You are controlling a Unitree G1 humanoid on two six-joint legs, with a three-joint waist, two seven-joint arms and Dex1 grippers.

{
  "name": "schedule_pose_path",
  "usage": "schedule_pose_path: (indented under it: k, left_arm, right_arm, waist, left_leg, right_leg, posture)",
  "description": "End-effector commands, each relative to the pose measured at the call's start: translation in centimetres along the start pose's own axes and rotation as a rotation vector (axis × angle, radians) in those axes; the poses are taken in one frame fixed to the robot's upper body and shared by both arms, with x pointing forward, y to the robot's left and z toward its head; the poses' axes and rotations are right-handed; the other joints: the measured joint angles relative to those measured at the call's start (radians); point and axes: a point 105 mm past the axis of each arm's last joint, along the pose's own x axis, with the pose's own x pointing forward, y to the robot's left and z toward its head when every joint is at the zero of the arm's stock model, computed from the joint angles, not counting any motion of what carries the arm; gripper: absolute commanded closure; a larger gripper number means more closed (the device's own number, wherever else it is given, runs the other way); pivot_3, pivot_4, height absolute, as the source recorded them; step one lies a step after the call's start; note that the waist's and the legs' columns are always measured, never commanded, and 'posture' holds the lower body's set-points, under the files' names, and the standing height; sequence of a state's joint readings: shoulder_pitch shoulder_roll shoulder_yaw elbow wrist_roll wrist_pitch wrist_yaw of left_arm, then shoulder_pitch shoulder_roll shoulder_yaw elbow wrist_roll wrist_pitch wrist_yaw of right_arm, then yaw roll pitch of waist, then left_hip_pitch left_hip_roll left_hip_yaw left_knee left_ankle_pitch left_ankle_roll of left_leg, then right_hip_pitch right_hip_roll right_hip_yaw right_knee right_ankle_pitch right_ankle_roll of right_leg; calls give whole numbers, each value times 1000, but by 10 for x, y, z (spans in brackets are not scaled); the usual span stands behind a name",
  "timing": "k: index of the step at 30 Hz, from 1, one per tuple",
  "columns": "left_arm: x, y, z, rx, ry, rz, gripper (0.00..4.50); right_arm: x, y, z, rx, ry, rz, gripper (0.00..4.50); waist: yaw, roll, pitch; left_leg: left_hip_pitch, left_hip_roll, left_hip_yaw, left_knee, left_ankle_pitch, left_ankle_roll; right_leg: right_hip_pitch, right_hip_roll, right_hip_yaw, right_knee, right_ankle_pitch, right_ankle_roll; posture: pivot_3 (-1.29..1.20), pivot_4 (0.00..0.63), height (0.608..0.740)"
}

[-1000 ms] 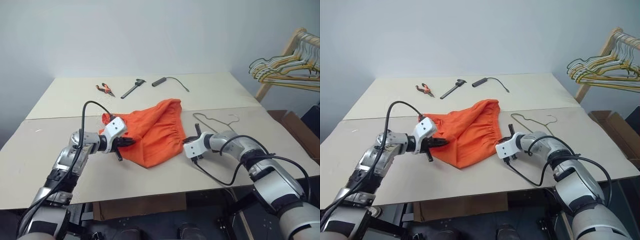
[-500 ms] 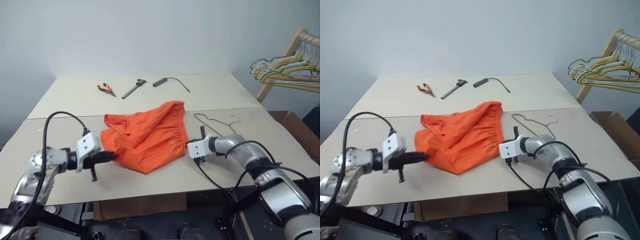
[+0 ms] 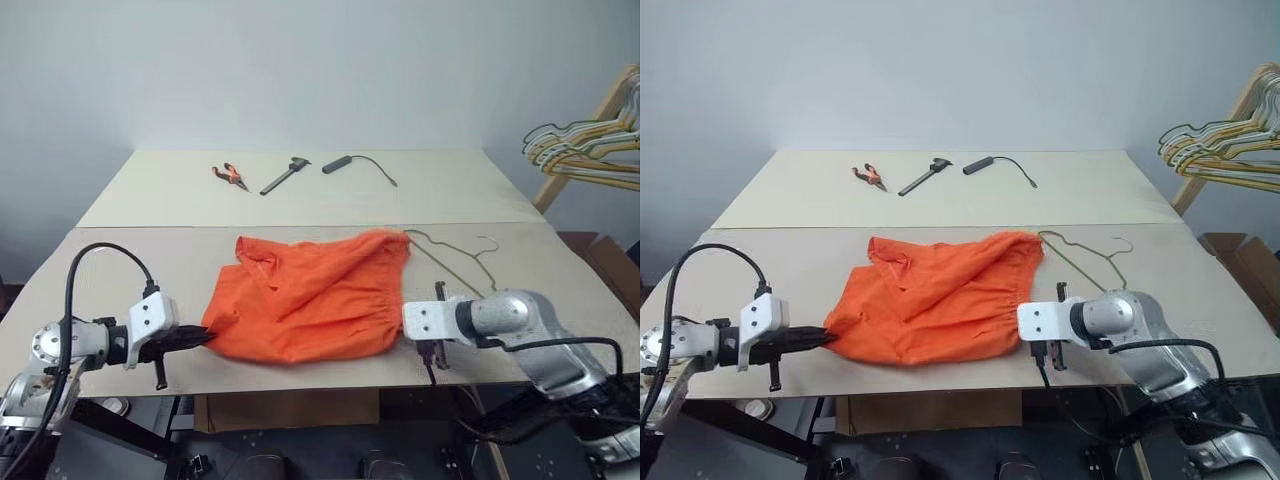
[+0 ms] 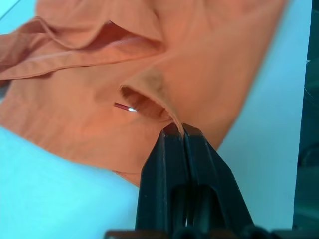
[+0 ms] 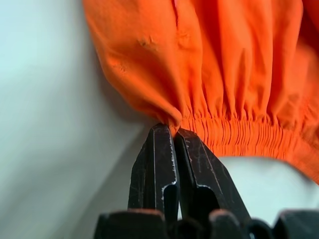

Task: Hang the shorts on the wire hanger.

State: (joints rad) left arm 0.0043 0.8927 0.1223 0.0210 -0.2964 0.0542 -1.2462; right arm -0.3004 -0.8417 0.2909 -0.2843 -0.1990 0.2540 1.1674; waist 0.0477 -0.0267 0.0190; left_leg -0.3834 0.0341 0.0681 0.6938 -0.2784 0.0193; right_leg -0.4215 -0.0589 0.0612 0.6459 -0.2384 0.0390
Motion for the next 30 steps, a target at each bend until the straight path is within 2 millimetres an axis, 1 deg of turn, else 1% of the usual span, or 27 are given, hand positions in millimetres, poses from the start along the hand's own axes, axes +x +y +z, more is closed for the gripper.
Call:
schedule_pose_path:
  k: [1,3,4,5,6,7,8,9,10,11,12,13,14,15,16,17,18,20,21,22,23,25,26,28,30]
  left_arm:
    - [-8,6,20,24,-15,-50,4454]
    - [-3,20,28,46,-37,-11,4454]
    - [6,48,42,69,-85,122,4454]
    - [12,68,54,81,-120,213,4454]
    - [16,90,70,92,-170,318,4454]
    - [14,123,100,110,-275,506,4454]
    - [5,153,131,127,-363,697,4454]
    - [-4,171,152,131,-425,825,4454]
    - [-23,184,183,172,-536,979,4454]
    - [-36,190,200,200,-606,1067,4454]
    - [-52,193,216,205,-689,1145,4454]
    - [-70,192,234,213,-789,1212,4454]
    - [-84,189,246,223,-861,1252,4454]
    - [-107,181,262,243,-977,1276,4454]
    - [-125,171,273,268,-1062,1283,4454]
    - [-136,163,278,294,-1104,1284,4454]
    - [-145,155,280,302,-1136,1253,4454]
    - [-149,141,271,313,-1128,1161,4454]
    - [-147,135,264,319,-1099,1114,4454]
    - [-143,131,251,308,-1049,1071,4454]
    - [-138,126,235,285,-995,1021,4454]
    - [-127,116,205,235,-884,932,4454]
    - [-117,106,187,222,-814,856,4454]
    - [-94,84,152,185,-659,695,4454]
    - [-75,61,124,134,-546,552,4454]
  right_arm:
    - [-22,-22,24,34,-111,-64,4500]
    - [-25,-45,29,77,-157,-130,4500]
    - [-25,-74,31,114,-170,-223,4500]
    - [-25,-94,32,139,-178,-282,4500]
    - [-25,-115,34,160,-176,-348,4500]
    - [-30,-152,37,174,-162,-497,4500]
    - [-41,-188,41,165,-137,-678,4500]
    - [-50,-212,46,153,-121,-800,4500]
    - [-70,-239,52,60,-65,-989,4500]
    - [-83,-253,57,-15,-32,-1101,4500]
    - [-101,-266,66,-47,-55,-1219,4500]
    - [-124,-277,78,-50,-121,-1356,4500]
    - [-141,-283,87,-48,-176,-1444,4500]
    - [-166,-285,101,-82,-267,-1569,4500]
    - [-181,-285,110,-104,-333,-1636,4500]
    - [-186,-282,115,-129,-370,-1650,4500]
    - [-184,-278,118,-152,-414,-1643,4500]
    - [-163,-269,119,-170,-461,-1540,4500]
    - [-151,-263,117,-201,-460,-1495,4500]
    - [-136,-256,113,-215,-450,-1433,4500]
    - [-117,-248,106,-223,-436,-1356,4500]
    - [-83,-228,92,-258,-393,-1212,4500]
    - [-63,-214,84,-288,-358,-1119,4500]
    - [-30,-184,69,-350,-304,-945,4500]
    - [-6,-156,57,-394,-271,-795,4500]
  waist:
    - [-8,0,0]
    - [-11,0,0]
    - [-11,0,0]
    - [-10,0,1]
    - [-8,0,1]
    - [-6,-1,2]
    - [-5,-2,2]
    - [-4,-5,5]
    - [-6,-7,5]
    - [-7,-8,4]
    - [-9,-8,3]
    - [-13,-9,2]
    - [-15,-9,2]
    - [-19,-9,2]
    - [-26,-9,2]
    - [-35,-9,2]
    - [-43,-9,2]
    - [-67,-9,2]
    - [-77,-9,2]
    - [-87,-9,2]
    - [-95,-8,1]
    - [-103,-8,1]
    - [-105,-8,2]
    - [-105,-7,3]
    - [-98,-7,4]
  left_leg:
    - [0,0,0,0,0,0]
    - [2,0,0,0,0,0]
    - [3,0,1,0,0,0]
    - [4,0,1,1,0,0]
    - [9,0,1,1,1,-1]
    - [10,0,0,1,1,0]
    - [14,0,-1,1,1,0]
    - [15,0,-2,2,1,-1]
    - [12,0,-3,1,4,-4]
    - [7,0,-5,0,4,-5]
    - [-1,0,-4,0,5,-6]
    - [-6,-1,-4,-2,8,-11]
    - [-6,-1,-4,-7,11,-19]
    - [-8,-2,-4,-11,10,-21]
    - [-9,-4,-4,-15,10,-21]
    - [-10,-4,-4,-17,10,-20]
    - [-13,-4,-4,-18,10,-20]
    - [-19,-4,-4,-18,9,-20]
    - [-18,-4,-4,-18,9,-19]
    - [-17,-4,-5,-17,8,-18]
    - [-17,-5,-5,-17,8,-18]
    - [-11,-4,-5,-16,7,-16]
    - [-10,-4,-4,-14,7,-15]
    - [-1,-4,-4,-13,2,-4]
    - [6,-5,-3,-12,3,-2]
  right_leg:
    - [0,0,0,0,0,0]
    - [2,0,0,0,0,0]
    - [2,1,0,0,0,0]
    - [3,1,0,0,0,0]
    - [8,1,0,1,0,0]
    - [11,1,-1,0,0,0]
    - [15,2,-3,-1,0,0]
    - [17,1,-3,0,0,0]
    - [14,1,-4,-1,4,-2]
    - [10,1,-5,-3,6,-2]
    - [1,0,-5,0,6,-2]
    - [-5,0,-5,1,6,-2]
    - [-9,-2,-5,1,6,-2]
    - [-14,-3,-5,1,6,-3]
    - [-18,-5,-5,1,6,-3]
    - [-20,-6,-6,2,6,-3]
    - [-24,-7,-11,2,6,-3]
    - [-29,-10,-19,2,6,-3]
    - [-29,-11,-20,2,6,-3]
    - [-28,-11,-21,2,6,-3]
    - [-27,-12,-21,1,6,-3]
    - [-16,-12,-22,-6,5,-2]
    - [-12,-12,-21,-8,5,-1]
    - [-3,-13,-22,-6,6,-1]
    - [1,-13,-21,-6,6,-2]
  posture:
    - [78,0,740]
    - [71,0,740]
    - [68,0,740]
    - [67,0,740]
    - [66,0,740]
    - [65,0,740]
    - [63,0,740]
    - [64,0,740]
    - [66,0,740]
    - [68,0,740]
    - [73,0,740]
    - [73,0,740]
    - [77,0,740]
    - [81,0,740]
    - [83,0,740]
    - [83,0,740]
    - [82,0,740]
    - [82,0,740]
    - [83,0,740]
    - [85,0,740]
    - [90,0,740]
    - [100,0,740]
    - [106,0,740]
    - [117,0,740]
    - [121,0,740]
